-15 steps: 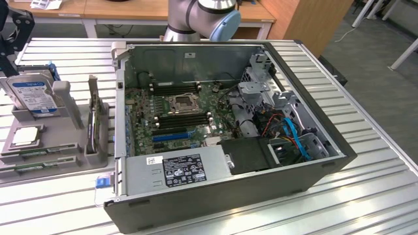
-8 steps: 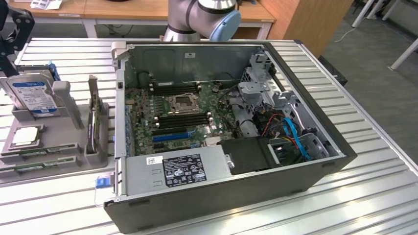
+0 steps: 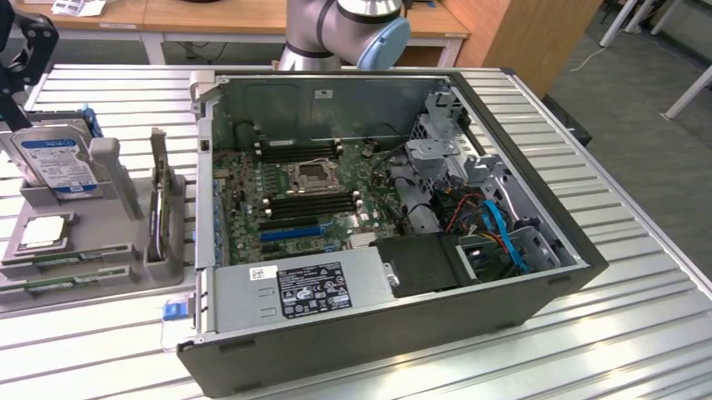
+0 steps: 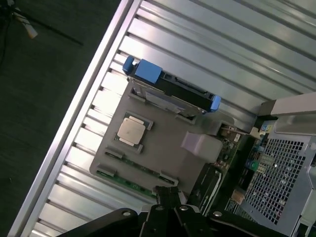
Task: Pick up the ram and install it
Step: 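Pick up the ram and move it above insertion slot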
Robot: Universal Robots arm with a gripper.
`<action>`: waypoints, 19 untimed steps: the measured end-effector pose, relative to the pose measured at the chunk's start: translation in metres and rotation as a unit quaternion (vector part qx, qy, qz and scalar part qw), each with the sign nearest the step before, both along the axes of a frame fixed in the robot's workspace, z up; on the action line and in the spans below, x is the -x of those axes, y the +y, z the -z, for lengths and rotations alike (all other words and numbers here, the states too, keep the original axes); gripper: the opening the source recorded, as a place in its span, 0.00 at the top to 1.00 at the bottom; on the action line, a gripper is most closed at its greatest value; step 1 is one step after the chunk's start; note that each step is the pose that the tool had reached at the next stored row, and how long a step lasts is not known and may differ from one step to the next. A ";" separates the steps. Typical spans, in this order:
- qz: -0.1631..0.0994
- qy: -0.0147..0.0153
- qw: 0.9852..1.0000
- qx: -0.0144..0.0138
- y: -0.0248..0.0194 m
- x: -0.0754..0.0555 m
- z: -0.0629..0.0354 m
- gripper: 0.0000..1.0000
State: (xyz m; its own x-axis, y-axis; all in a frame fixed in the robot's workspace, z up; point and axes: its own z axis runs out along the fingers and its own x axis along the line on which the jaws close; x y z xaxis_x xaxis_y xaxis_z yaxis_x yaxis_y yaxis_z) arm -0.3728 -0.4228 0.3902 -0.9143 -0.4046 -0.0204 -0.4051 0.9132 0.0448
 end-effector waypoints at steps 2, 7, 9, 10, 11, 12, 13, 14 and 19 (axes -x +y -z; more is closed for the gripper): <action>-0.009 0.000 1.000 0.000 0.0000 0.000 0.0000 0.90; -0.033 0.000 0.999 0.000 0.0000 0.000 0.0000 0.90; -0.043 0.000 0.999 0.000 0.0000 0.000 0.0000 0.90; -0.048 0.000 0.999 0.000 0.0000 0.000 0.0000 0.90; -0.053 0.000 0.999 0.000 0.0000 0.000 0.0000 0.90; -0.058 0.000 0.998 0.000 0.0000 0.000 0.0000 0.90; -0.063 0.000 0.998 0.000 0.0000 0.000 0.0000 0.90; -0.068 0.000 0.998 0.000 0.0000 0.000 0.0000 0.90; -0.099 0.000 0.995 0.000 0.0000 0.000 0.0000 0.90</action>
State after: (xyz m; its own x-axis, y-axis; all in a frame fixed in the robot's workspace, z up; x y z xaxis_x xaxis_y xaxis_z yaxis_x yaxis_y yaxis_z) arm -0.3728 -0.4228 0.3901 -0.8163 -0.5773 -0.0204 -0.5775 0.8151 0.0448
